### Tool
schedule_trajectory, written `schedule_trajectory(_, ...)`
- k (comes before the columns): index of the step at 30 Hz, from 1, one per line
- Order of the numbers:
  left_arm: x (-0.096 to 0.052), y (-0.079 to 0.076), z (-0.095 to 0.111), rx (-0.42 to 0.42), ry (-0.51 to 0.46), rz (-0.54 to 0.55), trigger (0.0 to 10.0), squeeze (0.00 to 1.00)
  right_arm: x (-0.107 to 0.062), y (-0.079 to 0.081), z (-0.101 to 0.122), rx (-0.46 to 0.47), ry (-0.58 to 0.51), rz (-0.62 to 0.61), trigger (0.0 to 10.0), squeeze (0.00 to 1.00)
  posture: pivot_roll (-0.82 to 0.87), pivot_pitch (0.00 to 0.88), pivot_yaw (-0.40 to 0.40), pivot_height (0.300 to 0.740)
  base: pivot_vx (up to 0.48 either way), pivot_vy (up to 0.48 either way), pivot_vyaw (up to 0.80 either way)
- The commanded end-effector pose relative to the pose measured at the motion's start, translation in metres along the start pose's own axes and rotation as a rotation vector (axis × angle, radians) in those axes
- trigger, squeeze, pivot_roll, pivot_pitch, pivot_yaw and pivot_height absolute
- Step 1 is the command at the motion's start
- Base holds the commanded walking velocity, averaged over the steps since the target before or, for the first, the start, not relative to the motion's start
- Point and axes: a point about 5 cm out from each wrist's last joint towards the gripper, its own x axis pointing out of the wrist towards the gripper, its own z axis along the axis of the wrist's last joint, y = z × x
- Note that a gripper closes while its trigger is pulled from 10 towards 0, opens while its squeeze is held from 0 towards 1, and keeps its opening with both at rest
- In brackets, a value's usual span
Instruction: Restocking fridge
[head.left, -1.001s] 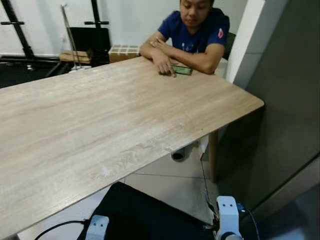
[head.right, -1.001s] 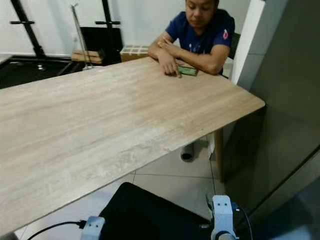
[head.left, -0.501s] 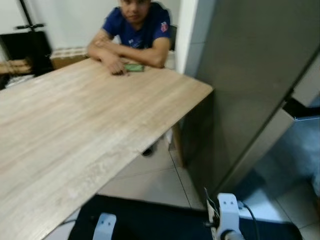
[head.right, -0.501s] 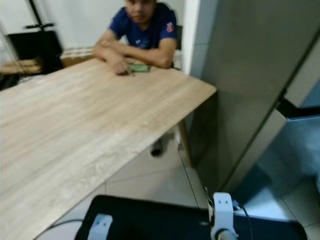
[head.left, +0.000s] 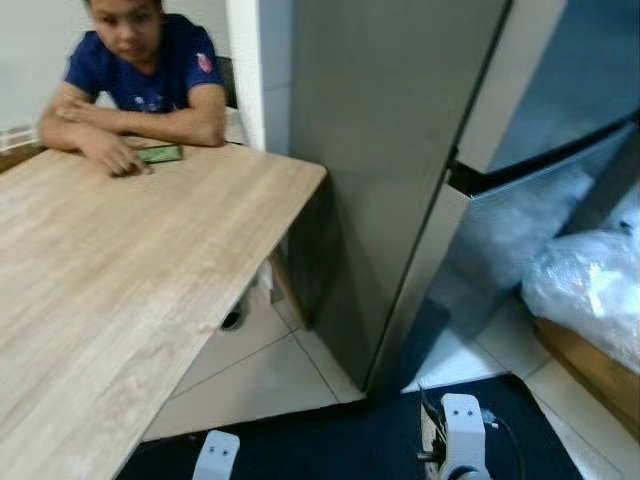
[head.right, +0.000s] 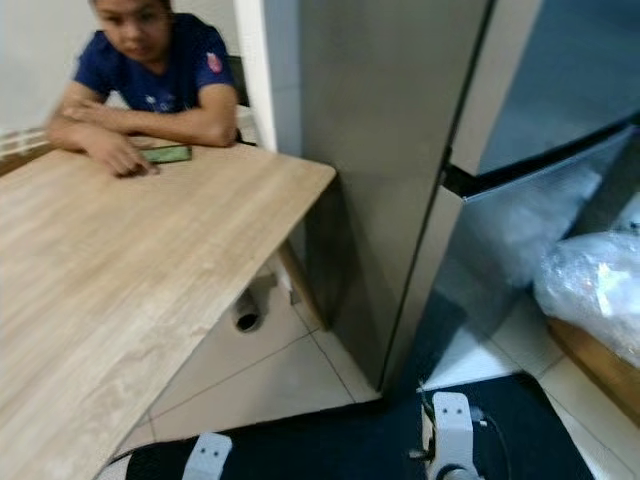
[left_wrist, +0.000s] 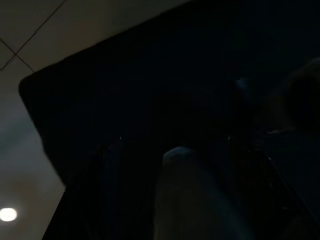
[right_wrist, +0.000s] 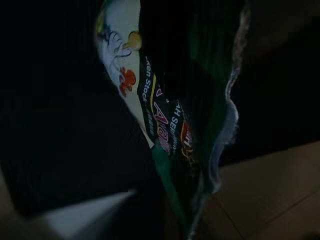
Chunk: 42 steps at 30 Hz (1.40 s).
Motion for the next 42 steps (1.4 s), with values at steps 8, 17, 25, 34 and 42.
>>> schedule_trajectory(8, -0.002, 0.011, -0.002, 0.019, 0.005, 0.001, 10.0, 0.00, -0.001, -0.007, 0.000, 0.010, -0.009, -0.031, 10.0, 0.00, -0.13, 0.035, 0.052, 0.740, 0.000, 0.000, -0.80)
schedule_trajectory(17, 0.001, 0.000, 0.004, 0.024, 0.001, -0.008, 10.0, 0.00, -0.001, -0.007, 0.000, 0.012, -0.007, -0.031, 10.0, 0.00, -0.12, 0.035, 0.052, 0.740, 0.000, 0.000, -0.80)
schedule_trajectory(25, 0.001, -0.001, 0.002, 0.013, 0.004, -0.001, 10.0, 0.00, 0.001, 0.000, 0.003, 0.014, -0.016, 0.012, 10.0, 0.00, -0.11, 0.044, 0.042, 0.740, 0.000, 0.000, -0.17)
schedule_trajectory(34, -0.001, 0.000, -0.004, 0.001, 0.008, 0.008, 10.0, 0.00, 0.000, 0.006, 0.001, 0.005, -0.010, 0.029, 10.0, 0.00, -0.09, 0.055, 0.027, 0.740, 0.000, 0.000, 0.00)
schedule_trajectory(42, -0.002, -0.003, -0.007, -0.027, 0.007, 0.027, 10.0, 0.00, 0.001, 0.009, 0.004, -0.038, -0.018, 0.067, 10.0, 0.00, -0.06, 0.056, -0.007, 0.740, 0.000, 0.000, 0.00)
